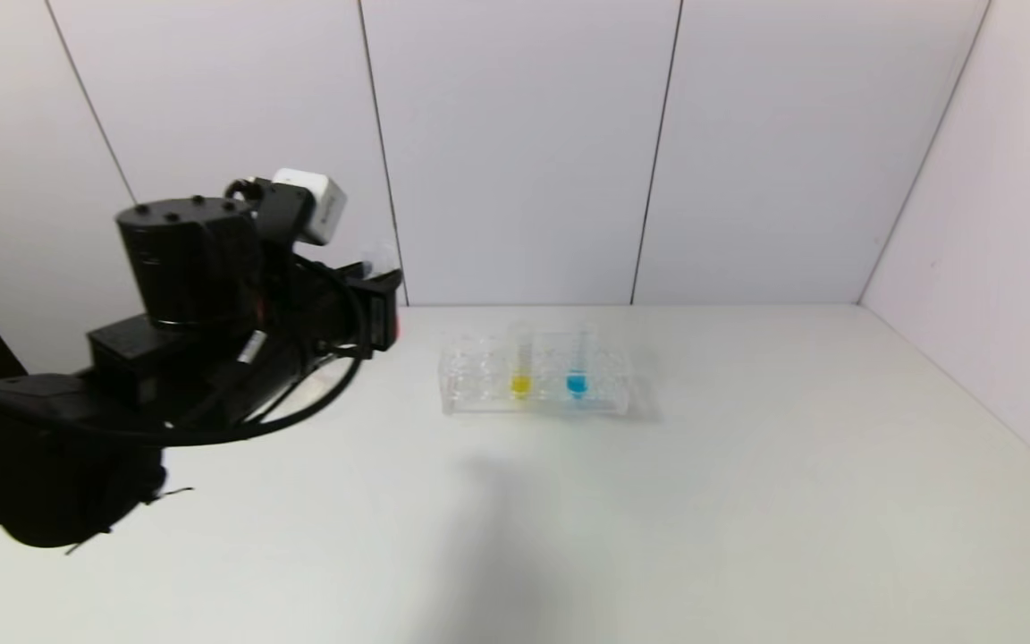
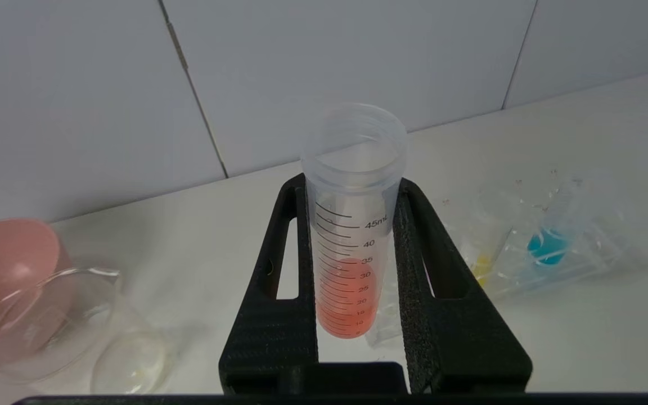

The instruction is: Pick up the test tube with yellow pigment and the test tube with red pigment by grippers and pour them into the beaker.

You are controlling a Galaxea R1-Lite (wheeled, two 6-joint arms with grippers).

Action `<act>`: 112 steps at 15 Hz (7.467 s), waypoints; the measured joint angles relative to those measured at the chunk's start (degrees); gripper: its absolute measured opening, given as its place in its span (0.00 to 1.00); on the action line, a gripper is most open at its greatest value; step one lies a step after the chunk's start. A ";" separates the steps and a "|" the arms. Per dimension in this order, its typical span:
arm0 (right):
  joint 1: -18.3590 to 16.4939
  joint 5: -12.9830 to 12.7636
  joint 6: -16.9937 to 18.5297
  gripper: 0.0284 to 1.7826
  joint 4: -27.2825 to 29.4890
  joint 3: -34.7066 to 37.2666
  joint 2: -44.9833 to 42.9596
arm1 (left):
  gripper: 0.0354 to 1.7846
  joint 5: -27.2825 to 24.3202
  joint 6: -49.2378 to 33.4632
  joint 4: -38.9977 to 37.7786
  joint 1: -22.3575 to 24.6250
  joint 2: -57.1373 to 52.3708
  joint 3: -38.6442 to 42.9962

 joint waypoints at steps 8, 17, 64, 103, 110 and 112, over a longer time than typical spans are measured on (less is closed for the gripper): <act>0.00 0.00 0.00 0.96 -0.02 0.00 0.00 | 0.22 -30.34 10.37 28.10 31.77 -14.14 1.07; 0.00 0.00 0.00 0.96 -0.02 0.00 0.00 | 0.22 -34.23 25.22 44.03 39.79 -0.18 -16.46; 0.00 0.00 0.02 0.96 0.00 0.00 0.00 | 0.22 11.72 56.43 90.08 23.02 27.95 -67.37; 0.00 0.00 0.02 0.96 0.00 0.00 0.00 | 0.22 -1.24 3.62 60.75 31.57 17.15 -48.73; 0.00 0.00 0.02 0.96 0.00 0.00 0.00 | 0.22 1.76 2.35 9.22 32.73 12.17 -16.87; 0.00 0.00 0.02 0.96 -0.02 0.00 0.00 | 0.22 4.11 2.23 -2.01 32.79 13.15 -14.19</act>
